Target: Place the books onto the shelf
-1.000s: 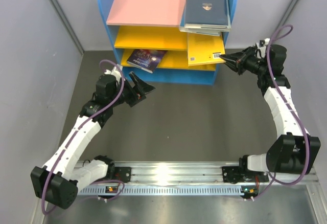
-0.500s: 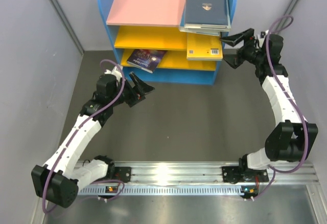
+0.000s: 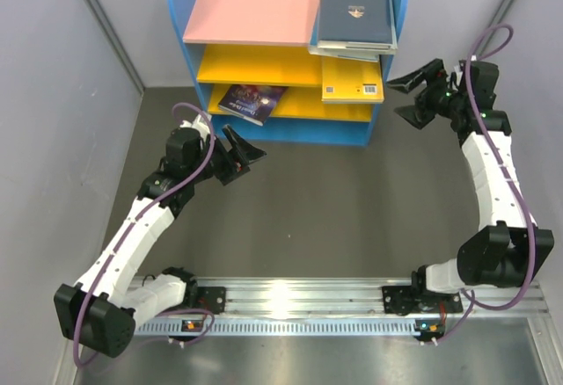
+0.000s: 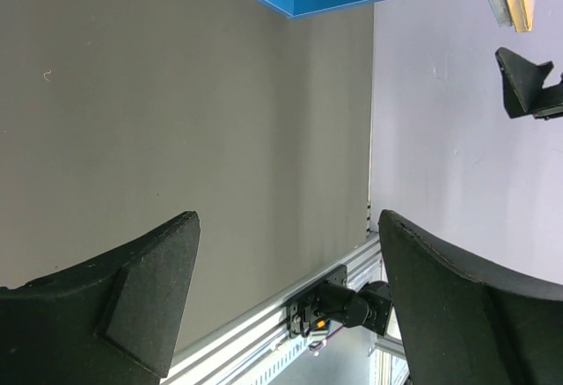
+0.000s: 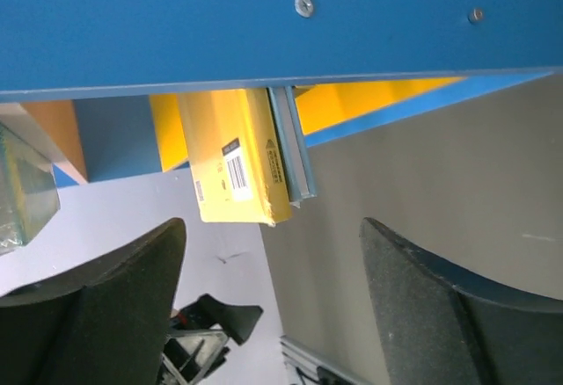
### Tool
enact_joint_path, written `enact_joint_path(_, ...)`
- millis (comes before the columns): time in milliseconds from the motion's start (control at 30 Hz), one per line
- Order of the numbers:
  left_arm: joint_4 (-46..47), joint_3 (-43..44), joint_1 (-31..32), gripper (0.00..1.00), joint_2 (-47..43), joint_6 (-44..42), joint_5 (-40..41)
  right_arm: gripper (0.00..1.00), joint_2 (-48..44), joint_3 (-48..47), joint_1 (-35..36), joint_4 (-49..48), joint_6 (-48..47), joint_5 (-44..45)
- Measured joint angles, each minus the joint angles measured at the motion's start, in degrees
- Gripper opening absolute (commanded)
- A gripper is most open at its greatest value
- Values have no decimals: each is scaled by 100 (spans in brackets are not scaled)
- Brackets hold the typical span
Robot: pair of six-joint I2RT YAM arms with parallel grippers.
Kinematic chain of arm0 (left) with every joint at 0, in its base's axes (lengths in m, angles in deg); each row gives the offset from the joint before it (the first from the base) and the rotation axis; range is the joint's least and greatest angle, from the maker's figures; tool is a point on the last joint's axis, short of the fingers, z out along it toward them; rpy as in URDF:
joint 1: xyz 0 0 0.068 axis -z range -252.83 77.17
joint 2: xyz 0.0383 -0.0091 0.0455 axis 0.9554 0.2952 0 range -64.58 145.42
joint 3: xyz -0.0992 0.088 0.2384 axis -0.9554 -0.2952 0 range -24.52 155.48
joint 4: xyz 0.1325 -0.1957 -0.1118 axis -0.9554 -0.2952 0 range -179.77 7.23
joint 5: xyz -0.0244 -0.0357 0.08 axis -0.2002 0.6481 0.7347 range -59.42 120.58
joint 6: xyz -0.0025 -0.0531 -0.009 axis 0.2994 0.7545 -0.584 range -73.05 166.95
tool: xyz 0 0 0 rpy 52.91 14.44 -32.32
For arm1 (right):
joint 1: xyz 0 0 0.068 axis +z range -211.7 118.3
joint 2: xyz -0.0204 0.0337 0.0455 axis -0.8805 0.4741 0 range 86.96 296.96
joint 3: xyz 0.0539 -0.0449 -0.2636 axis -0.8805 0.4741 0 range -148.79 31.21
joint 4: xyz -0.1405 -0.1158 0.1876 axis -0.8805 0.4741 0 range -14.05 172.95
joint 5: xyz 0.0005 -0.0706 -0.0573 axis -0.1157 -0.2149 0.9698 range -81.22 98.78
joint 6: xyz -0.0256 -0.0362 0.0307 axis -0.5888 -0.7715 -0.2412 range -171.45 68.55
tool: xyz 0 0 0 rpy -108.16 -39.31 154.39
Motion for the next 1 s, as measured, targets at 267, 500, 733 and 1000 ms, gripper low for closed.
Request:
enact_joint_path(267, 11, -11, 0, 87, 0, 2, -31, 0, -313, 505, 114, 52, -175, -17)
enact_joint_path(500, -39, 13, -4, 88, 87, -85, -46, 2, -350, 627, 334, -232, -201, -52)
enact_joint_path(733, -516, 710, -26, 99, 623, -367, 205, 100, -1016, 1364, 732, -1329, -503, -601)
enact_joint_path(1000, -861, 1261, -42, 99, 828, -750, 1624, 100, -2177, 1882, 1401, -1276, -1189, -872)
